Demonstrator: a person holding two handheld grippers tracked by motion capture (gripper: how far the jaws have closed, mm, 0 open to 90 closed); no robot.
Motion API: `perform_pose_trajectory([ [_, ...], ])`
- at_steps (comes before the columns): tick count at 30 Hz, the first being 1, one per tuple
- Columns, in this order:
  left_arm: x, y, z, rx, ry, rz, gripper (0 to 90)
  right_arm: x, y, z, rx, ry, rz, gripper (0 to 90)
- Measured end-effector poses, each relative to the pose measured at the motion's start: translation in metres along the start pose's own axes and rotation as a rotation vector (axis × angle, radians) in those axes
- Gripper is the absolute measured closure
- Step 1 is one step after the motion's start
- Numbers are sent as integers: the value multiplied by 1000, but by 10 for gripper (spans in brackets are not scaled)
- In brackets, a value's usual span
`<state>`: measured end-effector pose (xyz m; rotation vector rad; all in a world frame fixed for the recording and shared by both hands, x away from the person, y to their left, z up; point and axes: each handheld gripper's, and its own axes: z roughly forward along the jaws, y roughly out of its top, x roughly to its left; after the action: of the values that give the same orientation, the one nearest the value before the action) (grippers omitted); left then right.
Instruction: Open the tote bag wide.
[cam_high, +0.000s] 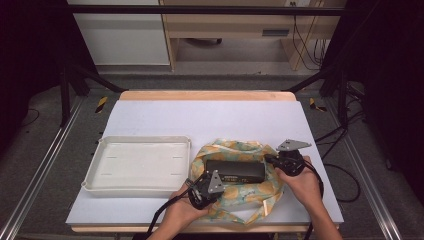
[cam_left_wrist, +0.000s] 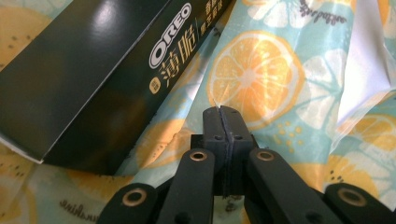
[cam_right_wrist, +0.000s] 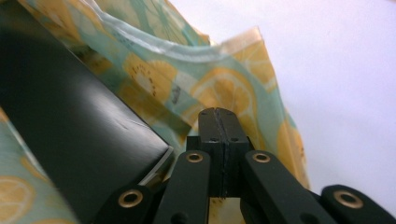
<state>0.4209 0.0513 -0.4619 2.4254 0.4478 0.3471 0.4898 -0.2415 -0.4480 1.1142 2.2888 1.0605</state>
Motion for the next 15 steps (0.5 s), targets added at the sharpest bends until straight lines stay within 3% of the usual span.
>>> perform_pose_trajectory([
  [10,-1,-6,0,15,-2,-2,900,-16,-12,19,89,0,59,900],
  [15,0,-9,0,21,-8,-7,900,-19,-16,23,99,-16,66,900],
])
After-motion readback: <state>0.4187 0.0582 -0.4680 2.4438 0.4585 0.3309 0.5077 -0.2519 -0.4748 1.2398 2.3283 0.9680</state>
